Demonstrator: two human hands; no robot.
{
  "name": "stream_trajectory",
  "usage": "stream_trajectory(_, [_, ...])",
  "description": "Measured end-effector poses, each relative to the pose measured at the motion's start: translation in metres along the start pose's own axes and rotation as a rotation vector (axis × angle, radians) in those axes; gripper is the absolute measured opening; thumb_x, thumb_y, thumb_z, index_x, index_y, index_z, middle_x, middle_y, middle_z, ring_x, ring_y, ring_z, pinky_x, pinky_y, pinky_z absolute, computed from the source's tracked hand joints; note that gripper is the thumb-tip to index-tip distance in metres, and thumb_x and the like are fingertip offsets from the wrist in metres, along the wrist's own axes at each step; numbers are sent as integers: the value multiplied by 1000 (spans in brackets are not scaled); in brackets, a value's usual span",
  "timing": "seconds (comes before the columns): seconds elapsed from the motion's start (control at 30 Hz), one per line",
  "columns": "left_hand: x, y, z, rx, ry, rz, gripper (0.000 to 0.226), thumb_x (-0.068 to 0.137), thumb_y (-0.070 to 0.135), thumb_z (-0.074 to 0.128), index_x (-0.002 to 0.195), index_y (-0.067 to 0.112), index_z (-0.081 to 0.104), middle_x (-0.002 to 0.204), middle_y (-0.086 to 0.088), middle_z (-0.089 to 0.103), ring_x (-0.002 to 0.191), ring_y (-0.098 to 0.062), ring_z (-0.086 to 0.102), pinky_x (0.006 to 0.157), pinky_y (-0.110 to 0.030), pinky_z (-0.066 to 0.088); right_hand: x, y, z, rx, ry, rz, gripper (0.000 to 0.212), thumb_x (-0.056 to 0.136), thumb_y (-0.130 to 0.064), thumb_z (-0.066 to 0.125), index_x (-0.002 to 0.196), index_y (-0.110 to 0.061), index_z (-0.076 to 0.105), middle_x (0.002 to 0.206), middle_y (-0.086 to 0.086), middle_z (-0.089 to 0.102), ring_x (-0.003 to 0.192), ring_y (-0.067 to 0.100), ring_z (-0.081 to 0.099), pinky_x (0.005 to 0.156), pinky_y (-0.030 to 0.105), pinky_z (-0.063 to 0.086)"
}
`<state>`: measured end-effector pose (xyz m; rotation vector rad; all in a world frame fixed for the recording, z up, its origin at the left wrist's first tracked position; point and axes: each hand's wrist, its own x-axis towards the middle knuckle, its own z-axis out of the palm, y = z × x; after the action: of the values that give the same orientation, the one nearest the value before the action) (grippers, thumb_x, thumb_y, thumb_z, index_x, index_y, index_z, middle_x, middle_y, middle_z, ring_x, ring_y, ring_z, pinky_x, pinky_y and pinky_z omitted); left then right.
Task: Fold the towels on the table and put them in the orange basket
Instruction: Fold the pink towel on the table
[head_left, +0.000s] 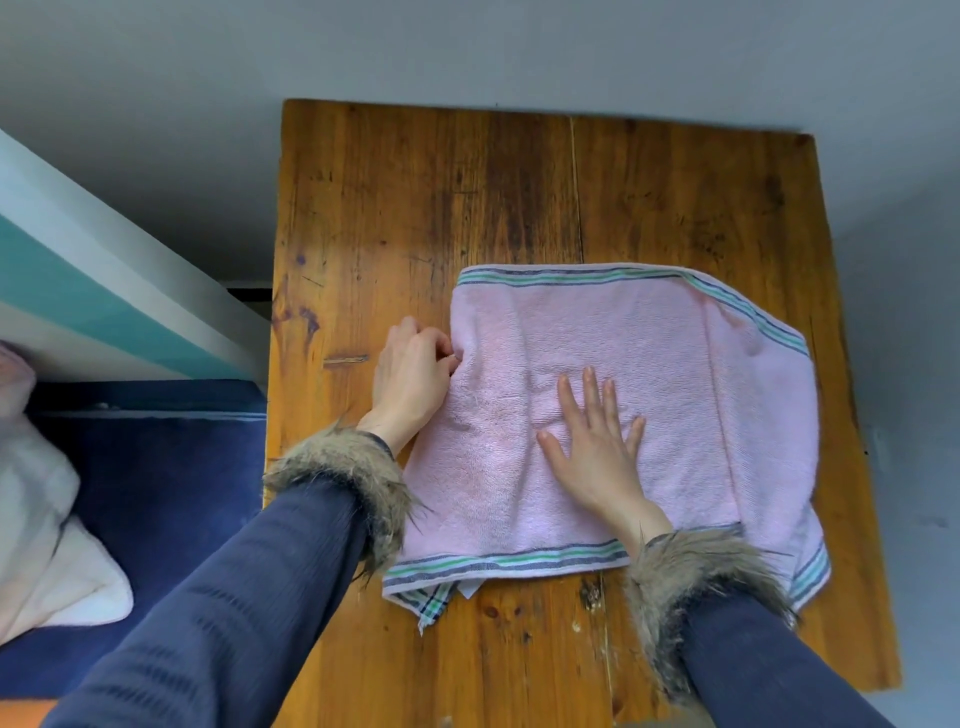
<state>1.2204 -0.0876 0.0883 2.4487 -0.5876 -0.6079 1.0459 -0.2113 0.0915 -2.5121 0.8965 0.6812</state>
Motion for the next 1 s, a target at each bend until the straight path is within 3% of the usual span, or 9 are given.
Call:
stream_trajectory(0.1, [2,-6,-13,-42,-42,35,13,88,25,60,86,12,62,93,-2,44,97,-22,42,81,-34,38,0,0,-1,-17,-23,3,69,96,-52,27,147,-30,-14,141,-9,-37,137,16,-31,109,58,-13])
stream_trajectory(0.2, [6,-24,-44,-34,-44,30,9,87,22,62,86,12,61,91,-4,51,91,-24,49,74,-30,33,-1,1,-1,-29,-45,12,69,96,-53,25,146,-30,-16,144,-9,-36,137,15,-32,109,58,-13])
stream_trajectory(0.33, [15,-51,-93,-228,221,-239,10,94,20,49,100,12,50,92,-3,55,95,-28,53,75,-33,38,-1,1,0,-58,-62,18,69,96,-53,23,146,-29,-18,147,-7,-36,137,17,-32,110,59,-11])
stream_trajectory(0.43, [21,-52,-106,-342,383,-293,11,94,19,49,104,13,49,82,1,56,98,-28,56,80,-35,41,-1,-1,-1,-57,-68,22,68,96,-53,22,145,-29,-19,141,-9,-39,133,13,-36,110,59,-11])
stream_trajectory(0.63, [7,-41,-86,-320,238,-228,51,92,23,56,134,8,33,100,0,54,93,-14,49,83,-27,36,-2,-4,-5,-74,-84,38,68,96,-53,21,145,-28,-20,141,-8,-40,133,14,-36,110,59,-11])
stream_trajectory(0.7, [-6,-52,-75,-254,211,-322,52,88,30,61,129,5,41,97,-1,56,94,-15,49,81,-27,36,-1,-4,-6,-73,-88,42,68,96,-53,22,145,-29,-20,144,-8,-38,136,16,-34,110,58,-11])
stream_trajectory(0.83, [-33,-72,-58,-186,179,-421,26,87,29,62,97,6,69,98,-10,68,101,-29,58,80,-26,37,-1,-5,-4,-81,-88,48,68,96,-52,21,145,-30,-20,145,-7,-38,136,17,-34,109,58,-12])
stream_trajectory(0.93, [-32,-75,-64,-513,156,-528,18,88,23,61,78,9,69,85,-11,68,89,-30,64,79,-35,53,-2,-5,-4,-86,-90,42,67,96,-53,21,144,-30,-21,143,-7,-40,135,16,-35,109,58,-13])
stream_trajectory(1.0, [-23,-73,-77,-795,165,-606,17,91,14,55,77,9,63,80,-10,64,79,-24,63,63,-25,56,-2,-4,-5,-90,-97,38,67,96,-54,20,144,-32,-21,143,-8,-40,135,16,-35,109,58,-13])
